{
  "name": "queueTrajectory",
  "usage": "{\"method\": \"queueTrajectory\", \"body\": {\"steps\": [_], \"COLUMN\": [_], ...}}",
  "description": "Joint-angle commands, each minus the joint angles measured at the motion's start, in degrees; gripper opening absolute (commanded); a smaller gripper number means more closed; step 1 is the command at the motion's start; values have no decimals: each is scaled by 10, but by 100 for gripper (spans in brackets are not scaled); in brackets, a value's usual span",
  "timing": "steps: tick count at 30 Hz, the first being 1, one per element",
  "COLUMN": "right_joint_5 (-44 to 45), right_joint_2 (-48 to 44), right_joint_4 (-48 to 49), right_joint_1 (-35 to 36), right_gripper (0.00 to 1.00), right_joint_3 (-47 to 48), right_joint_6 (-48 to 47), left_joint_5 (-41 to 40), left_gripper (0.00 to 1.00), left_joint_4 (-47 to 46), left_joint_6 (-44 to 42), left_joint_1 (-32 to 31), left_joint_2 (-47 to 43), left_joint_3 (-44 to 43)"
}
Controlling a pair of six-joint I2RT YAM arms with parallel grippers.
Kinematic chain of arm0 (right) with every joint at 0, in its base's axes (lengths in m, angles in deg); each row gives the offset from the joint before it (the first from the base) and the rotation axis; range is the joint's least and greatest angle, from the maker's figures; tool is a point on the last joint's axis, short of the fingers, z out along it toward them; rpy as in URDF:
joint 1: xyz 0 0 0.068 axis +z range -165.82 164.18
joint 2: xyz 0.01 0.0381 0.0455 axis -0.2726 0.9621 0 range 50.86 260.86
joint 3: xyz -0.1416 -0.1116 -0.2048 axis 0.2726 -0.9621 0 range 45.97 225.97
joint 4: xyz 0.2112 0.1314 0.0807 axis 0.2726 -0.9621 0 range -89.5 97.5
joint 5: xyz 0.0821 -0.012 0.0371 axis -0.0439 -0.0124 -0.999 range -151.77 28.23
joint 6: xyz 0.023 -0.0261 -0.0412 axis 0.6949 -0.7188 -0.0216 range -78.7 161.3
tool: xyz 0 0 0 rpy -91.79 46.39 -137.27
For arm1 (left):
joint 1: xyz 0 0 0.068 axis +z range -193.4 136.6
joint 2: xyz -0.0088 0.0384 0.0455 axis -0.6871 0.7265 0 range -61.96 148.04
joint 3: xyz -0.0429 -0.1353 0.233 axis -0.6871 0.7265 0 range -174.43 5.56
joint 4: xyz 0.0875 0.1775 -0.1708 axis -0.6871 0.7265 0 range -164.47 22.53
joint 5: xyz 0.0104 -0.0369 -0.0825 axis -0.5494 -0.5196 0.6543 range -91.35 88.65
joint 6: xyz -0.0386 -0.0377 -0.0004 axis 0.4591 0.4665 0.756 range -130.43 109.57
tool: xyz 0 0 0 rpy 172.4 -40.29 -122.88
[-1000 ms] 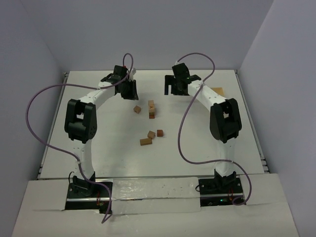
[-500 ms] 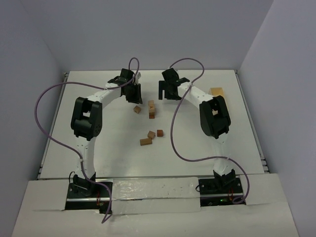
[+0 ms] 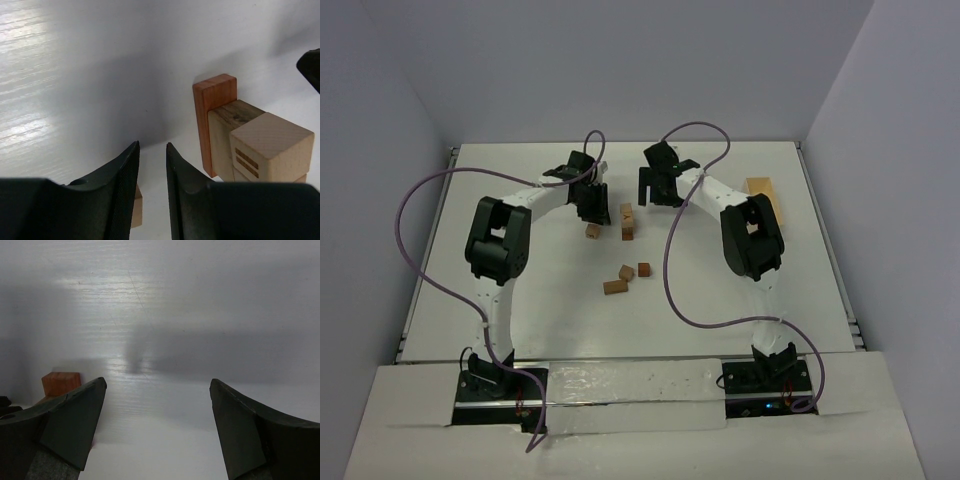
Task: Build the wood block tower
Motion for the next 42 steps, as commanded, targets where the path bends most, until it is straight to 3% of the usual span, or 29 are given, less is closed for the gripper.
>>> {"method": "queueTrajectory", "body": {"steps": [1,15,42], "right_joint_5": [9,20,-9], "right_joint_2": [0,8,7], "right_joint_4": [-11,-28,-19], "right_joint_1": [7,21,23], "right_gripper": [92,92,91], "right_joint_3": [19,17,12], "right_joint_6": [18,28,28], "left_joint_5": [3,-37,-62], "left_gripper": [36,48,57], "left_joint_4": [-3,15,25], "left_joint_6": [7,3,-7], "left_joint_1": [-7,-22,-32], "left_joint_2": [-26,-10,-3], "left_joint_3": [4,-45,-71]}}
